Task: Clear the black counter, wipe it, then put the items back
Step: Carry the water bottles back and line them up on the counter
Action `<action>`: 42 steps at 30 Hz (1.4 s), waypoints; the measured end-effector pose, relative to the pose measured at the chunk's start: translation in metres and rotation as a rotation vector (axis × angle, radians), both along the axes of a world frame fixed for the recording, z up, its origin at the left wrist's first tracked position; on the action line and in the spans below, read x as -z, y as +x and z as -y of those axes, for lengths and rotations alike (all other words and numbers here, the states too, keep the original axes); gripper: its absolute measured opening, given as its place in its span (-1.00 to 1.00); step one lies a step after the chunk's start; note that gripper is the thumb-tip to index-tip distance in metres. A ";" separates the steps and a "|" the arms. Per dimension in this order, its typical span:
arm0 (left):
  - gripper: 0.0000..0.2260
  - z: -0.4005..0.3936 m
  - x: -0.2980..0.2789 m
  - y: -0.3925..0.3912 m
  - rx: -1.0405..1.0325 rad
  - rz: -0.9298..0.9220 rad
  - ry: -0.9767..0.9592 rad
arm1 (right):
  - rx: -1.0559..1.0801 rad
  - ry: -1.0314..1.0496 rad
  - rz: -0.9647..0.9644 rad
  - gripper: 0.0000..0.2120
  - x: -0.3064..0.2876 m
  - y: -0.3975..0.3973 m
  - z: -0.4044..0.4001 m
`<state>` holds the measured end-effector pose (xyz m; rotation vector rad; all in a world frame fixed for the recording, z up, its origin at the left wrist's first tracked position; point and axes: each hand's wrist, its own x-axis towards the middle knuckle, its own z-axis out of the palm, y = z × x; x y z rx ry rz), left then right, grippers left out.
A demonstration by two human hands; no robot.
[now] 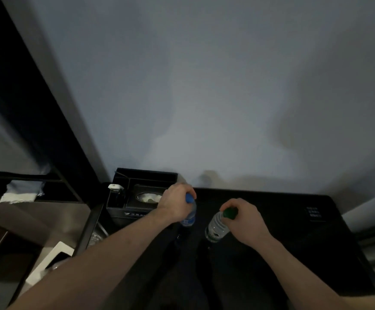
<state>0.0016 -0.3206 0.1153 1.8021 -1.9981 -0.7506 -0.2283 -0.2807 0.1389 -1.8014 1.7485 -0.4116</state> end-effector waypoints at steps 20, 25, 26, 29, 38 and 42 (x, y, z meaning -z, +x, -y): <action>-0.81 0.128 0.057 -0.009 -0.199 0.064 0.007 | -0.161 0.031 0.006 -0.75 0.068 0.058 0.196; -0.83 0.144 0.061 -0.008 -0.182 0.057 -0.031 | -0.138 0.046 0.046 -0.71 0.074 0.062 0.212; -0.83 0.146 0.061 -0.008 -0.182 0.053 -0.031 | -0.139 0.050 0.050 -0.72 0.076 0.061 0.213; -0.82 0.151 0.061 -0.008 -0.179 0.047 -0.036 | -0.134 0.050 0.065 -0.68 0.079 0.057 0.212; -0.46 0.130 0.054 -0.006 -0.144 0.104 0.014 | -0.234 0.060 0.089 -0.48 0.057 0.048 0.198; -0.46 0.094 0.033 0.004 -0.180 0.042 -0.028 | -0.210 -0.015 0.199 -0.54 0.043 0.042 0.172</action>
